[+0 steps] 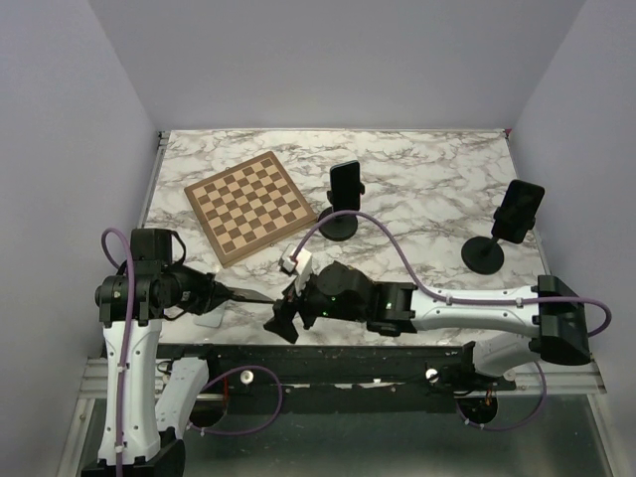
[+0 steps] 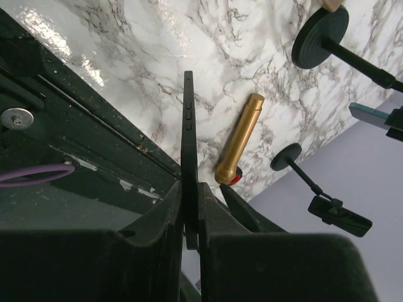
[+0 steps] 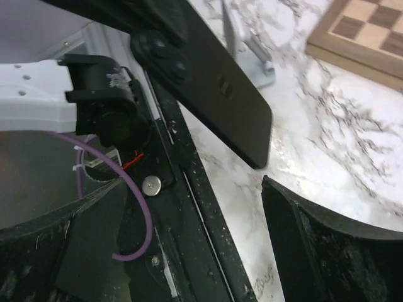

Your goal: Remove the phone from the phone stand

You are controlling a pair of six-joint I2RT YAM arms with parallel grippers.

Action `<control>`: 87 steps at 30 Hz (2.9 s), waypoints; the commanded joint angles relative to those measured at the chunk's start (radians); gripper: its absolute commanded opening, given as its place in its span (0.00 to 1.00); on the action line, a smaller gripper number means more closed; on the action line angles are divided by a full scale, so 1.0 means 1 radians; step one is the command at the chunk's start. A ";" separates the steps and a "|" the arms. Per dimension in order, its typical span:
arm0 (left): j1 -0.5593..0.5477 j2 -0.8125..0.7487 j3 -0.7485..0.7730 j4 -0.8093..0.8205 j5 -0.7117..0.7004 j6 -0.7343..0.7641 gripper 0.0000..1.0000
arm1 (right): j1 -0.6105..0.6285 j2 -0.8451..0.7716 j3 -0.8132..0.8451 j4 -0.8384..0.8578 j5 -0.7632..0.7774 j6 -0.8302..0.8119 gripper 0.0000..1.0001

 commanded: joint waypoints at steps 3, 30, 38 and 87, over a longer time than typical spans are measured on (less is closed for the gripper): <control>0.000 -0.017 -0.022 0.032 0.110 0.013 0.00 | 0.034 0.056 -0.022 0.259 0.053 -0.161 0.93; 0.000 -0.003 -0.027 0.050 0.239 -0.029 0.00 | 0.034 0.224 -0.151 0.618 0.244 -0.397 0.56; 0.001 -0.012 -0.051 0.062 0.243 -0.058 0.00 | 0.034 0.191 -0.176 0.637 0.228 -0.381 0.25; -0.379 0.093 -0.059 1.380 -0.305 0.876 0.98 | -0.940 0.263 0.442 -0.742 0.030 0.031 0.01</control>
